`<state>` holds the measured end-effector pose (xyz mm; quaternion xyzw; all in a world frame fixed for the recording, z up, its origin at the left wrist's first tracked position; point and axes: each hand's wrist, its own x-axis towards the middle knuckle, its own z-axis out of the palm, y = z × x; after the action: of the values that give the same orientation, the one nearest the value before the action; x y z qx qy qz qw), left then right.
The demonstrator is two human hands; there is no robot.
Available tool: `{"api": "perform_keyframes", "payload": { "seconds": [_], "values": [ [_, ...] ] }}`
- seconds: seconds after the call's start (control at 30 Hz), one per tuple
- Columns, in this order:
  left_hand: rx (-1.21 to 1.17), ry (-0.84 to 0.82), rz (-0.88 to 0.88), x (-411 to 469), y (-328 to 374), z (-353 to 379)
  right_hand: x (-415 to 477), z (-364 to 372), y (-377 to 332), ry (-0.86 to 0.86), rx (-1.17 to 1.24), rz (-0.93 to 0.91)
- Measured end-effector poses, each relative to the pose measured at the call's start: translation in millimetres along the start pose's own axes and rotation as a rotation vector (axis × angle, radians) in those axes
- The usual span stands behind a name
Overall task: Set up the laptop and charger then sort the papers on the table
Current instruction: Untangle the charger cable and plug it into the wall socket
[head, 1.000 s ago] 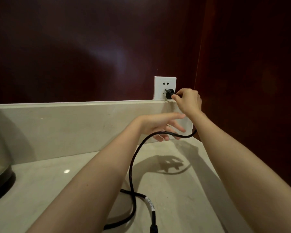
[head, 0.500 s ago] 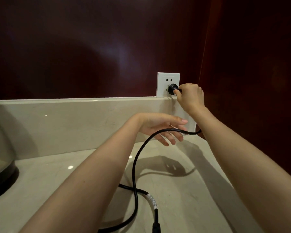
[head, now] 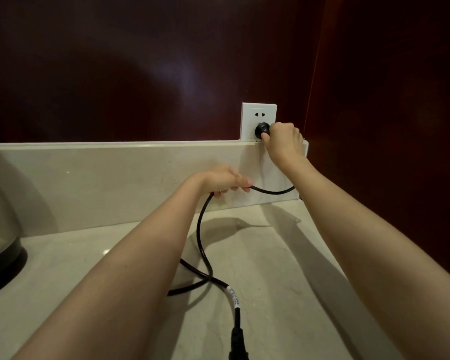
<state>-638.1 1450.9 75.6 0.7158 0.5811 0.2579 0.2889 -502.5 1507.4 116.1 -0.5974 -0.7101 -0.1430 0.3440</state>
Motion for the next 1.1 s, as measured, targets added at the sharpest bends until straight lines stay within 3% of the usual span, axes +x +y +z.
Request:
{"api": "perform_keyframes", "payload": {
  "seconds": [0.33,0.87,1.1],
  "values": [
    [-0.056,0.184,0.027,12,-11,-1,18,-3,-15,-0.075,-0.004,0.055],
    [-0.096,0.281,0.010,-6,-13,-5,23,-1,-18,-0.062,0.054,0.134],
    [-0.058,0.358,0.015,-28,-3,-5,-5,-20,-8,-0.148,0.107,0.120]
  ]
}}
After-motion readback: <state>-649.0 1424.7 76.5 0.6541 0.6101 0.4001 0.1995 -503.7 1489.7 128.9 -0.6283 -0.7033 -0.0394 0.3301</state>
